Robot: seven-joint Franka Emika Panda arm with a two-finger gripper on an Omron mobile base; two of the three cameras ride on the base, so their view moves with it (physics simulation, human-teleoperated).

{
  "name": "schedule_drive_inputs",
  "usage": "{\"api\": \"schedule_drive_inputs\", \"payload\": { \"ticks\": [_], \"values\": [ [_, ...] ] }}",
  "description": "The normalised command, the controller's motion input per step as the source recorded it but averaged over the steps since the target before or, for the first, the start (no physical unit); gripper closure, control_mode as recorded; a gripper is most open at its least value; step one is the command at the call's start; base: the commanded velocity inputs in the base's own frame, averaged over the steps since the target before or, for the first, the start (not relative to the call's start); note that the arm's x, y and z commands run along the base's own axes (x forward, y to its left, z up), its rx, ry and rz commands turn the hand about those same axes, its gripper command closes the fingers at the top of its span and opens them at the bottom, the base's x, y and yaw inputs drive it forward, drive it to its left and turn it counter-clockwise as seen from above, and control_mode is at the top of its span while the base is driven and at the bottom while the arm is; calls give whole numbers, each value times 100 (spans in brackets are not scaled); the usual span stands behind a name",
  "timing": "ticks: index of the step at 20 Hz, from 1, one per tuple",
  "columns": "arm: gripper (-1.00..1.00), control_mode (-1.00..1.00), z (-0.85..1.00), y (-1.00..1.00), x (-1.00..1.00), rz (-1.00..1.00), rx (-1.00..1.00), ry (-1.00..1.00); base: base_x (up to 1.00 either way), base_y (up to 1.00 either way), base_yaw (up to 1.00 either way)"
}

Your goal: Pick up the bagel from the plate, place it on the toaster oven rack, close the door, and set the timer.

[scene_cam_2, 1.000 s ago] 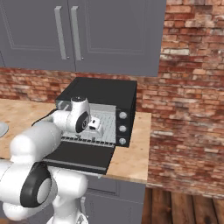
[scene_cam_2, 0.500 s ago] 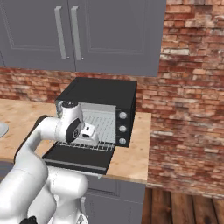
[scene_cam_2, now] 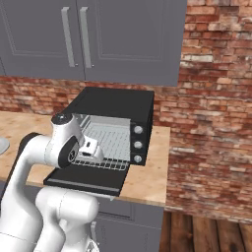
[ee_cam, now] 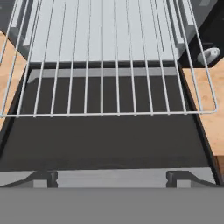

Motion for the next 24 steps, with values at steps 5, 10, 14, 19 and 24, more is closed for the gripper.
{"api": "schedule_drive_inputs", "payload": {
  "ticks": [5, 10, 14, 19, 24],
  "values": [
    [-100, -100, 26, 35, -1, 0, 0, -2, 0, 0, 0],
    [-100, -100, 27, 43, 0, 5, 0, 0, 0, 0, 0],
    [-100, -100, 15, 51, 0, 10, -1, 0, 0, 0, 0],
    [-100, -100, 0, 49, 0, 19, -1, 0, 0, 0, 0],
    [-100, -100, 0, 41, 0, 19, -2, 0, 0, 0, 0]
  ]
}}
